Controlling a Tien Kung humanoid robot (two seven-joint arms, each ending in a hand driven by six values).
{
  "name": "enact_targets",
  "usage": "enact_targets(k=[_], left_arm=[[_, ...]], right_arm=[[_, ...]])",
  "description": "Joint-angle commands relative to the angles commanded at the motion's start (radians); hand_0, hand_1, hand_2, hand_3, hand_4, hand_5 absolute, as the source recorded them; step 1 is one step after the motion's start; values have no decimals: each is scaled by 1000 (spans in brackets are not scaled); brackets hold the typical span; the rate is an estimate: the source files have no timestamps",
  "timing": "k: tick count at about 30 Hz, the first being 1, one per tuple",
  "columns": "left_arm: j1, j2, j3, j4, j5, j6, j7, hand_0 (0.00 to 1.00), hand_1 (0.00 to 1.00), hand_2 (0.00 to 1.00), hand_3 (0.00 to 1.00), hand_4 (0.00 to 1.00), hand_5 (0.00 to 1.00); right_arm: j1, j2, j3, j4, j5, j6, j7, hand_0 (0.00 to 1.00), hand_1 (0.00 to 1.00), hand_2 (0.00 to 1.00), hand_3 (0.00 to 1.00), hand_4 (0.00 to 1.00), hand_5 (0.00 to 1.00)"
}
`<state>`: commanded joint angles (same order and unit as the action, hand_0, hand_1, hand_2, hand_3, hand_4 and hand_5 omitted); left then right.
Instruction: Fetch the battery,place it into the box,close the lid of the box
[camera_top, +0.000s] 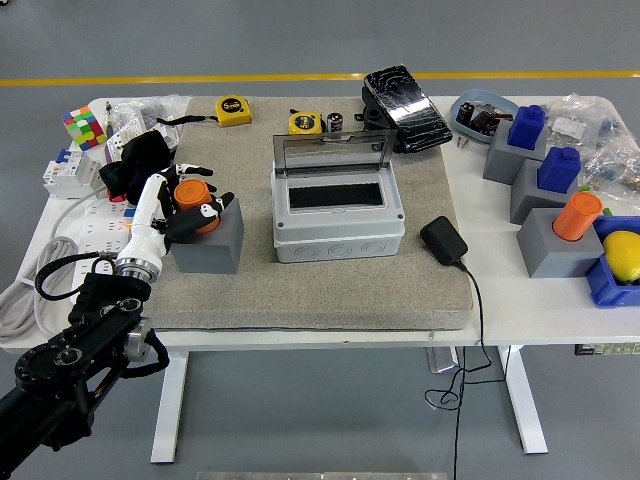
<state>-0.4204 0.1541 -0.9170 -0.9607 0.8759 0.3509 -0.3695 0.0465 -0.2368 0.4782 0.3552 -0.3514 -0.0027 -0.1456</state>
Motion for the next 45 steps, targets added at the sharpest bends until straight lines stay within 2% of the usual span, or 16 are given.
enact_targets(k=[1, 2, 7, 8, 19, 21, 24, 28, 31, 32, 33, 39, 42, 45], left_arm=[[-2, -1, 3, 1, -1, 0, 0, 238, 243, 306, 332, 790, 2], [-4, -2, 6, 3, -3, 1, 0, 196, 188, 245, 254, 667, 2], [-12, -7, 18, 12, -6, 6, -8, 196, 188, 245, 254, 667, 2], [-12, -8, 20, 12, -6, 7, -10, 201, 152, 202, 217, 570, 2], [-13, -9, 14, -8, 6, 18, -35, 199, 140, 194, 210, 572, 2], [-14, -9, 12, -15, 14, 19, -37, 199, 135, 186, 200, 537, 2], [-14, -6, 9, -42, 58, 18, -32, 199, 135, 186, 200, 537, 2], [-23, 8, 25, -98, 183, 28, -1, 199, 133, 184, 199, 517, 2], [-49, 36, 72, -164, 306, 44, 55, 199, 133, 184, 199, 517, 2], [-58, 42, 86, -180, 345, 49, 69, 199, 132, 181, 196, 476, 2], [-69, 50, 103, -199, 384, 53, 86, 199, 132, 181, 196, 476, 2], [-136, 77, 208, -295, 578, 66, 188, 200, 136, 183, 195, 485, 2], [-192, 77, 291, -310, 643, 57, 241, 200, 136, 183, 195, 485, 2], [-240, 64, 366, -288, 680, 64, 275, 200, 137, 186, 196, 507, 2]], right_arm=[[0, 0, 0, 0, 0, 0, 0, 707, 727, 721, 703, 998, 716], [0, 0, 1, 1, 0, 0, 0, 707, 727, 721, 703, 998, 715], [1, -1, 3, 2, -2, 0, 0, 707, 727, 721, 703, 998, 715], [1, -1, 2, 1, -1, 0, 0, 703, 727, 721, 703, 998, 716], [1, -1, -2, 1, -1, 0, 0, 702, 727, 721, 704, 998, 716], [1, -1, 0, 2, -1, 0, 0, 703, 727, 721, 703, 998, 716], [1, -1, 1, 2, -1, 0, 0, 703, 727, 721, 703, 998, 716], [0, -2, 2, 2, -2, 0, 0, 703, 727, 721, 703, 998, 716], [0, -3, 1, 1, -1, -1, 0, 703, 727, 721, 703, 998, 716], [0, -3, 1, 1, -1, -1, 0, 705, 727, 720, 701, 998, 716], [0, -4, 1, 1, -2, -1, 0, 705, 727, 720, 701, 998, 716], [1, -3, -1, 2, -2, -1, 0, 703, 727, 720, 702, 998, 716], [3, -4, -6, 1, 0, -1, 0, 703, 727, 720, 702, 998, 716], [4, -4, -8, 1, 2, -1, 0, 703, 727, 721, 702, 998, 715]])
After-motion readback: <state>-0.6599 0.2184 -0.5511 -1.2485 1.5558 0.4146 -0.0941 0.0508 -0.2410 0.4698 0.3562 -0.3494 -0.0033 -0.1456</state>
